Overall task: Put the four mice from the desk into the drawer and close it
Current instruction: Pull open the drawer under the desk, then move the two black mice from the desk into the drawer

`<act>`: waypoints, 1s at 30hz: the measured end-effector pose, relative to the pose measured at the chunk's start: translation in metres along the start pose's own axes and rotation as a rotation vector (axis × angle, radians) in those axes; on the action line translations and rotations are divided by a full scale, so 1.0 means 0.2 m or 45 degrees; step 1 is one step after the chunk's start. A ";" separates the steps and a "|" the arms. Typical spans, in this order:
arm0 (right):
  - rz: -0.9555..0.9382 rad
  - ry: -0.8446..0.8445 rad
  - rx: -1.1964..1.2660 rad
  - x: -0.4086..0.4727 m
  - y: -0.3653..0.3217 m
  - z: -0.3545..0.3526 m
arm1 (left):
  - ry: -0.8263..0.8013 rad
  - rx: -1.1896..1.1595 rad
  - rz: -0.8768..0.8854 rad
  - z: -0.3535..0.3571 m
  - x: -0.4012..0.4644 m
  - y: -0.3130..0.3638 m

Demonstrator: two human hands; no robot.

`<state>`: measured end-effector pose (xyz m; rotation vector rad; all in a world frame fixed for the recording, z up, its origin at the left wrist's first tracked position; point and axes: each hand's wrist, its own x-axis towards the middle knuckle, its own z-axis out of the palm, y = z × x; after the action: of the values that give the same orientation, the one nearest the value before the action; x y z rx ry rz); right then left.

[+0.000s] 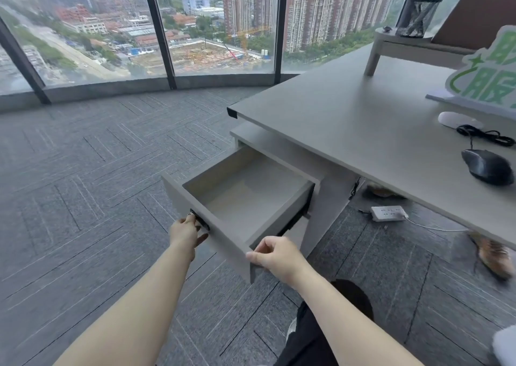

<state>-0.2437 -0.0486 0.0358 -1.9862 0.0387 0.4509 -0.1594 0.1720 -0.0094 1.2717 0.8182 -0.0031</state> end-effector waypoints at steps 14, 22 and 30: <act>-0.088 -0.232 -0.043 -0.15 -0.07 0.24 | 0.314 0.369 0.177 -0.42 -0.16 -0.01; -0.188 0.307 0.011 -0.18 -0.14 -0.27 | 0.063 0.788 1.053 0.12 -0.52 0.28; -0.244 1.148 -0.054 -0.42 -0.07 -1.20 | -0.651 0.877 1.226 1.18 -1.09 0.17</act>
<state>-0.2471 -0.2673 0.1667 -2.0586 0.3981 -0.5910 -0.1762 -0.1086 0.1509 2.0956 -0.3314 0.1676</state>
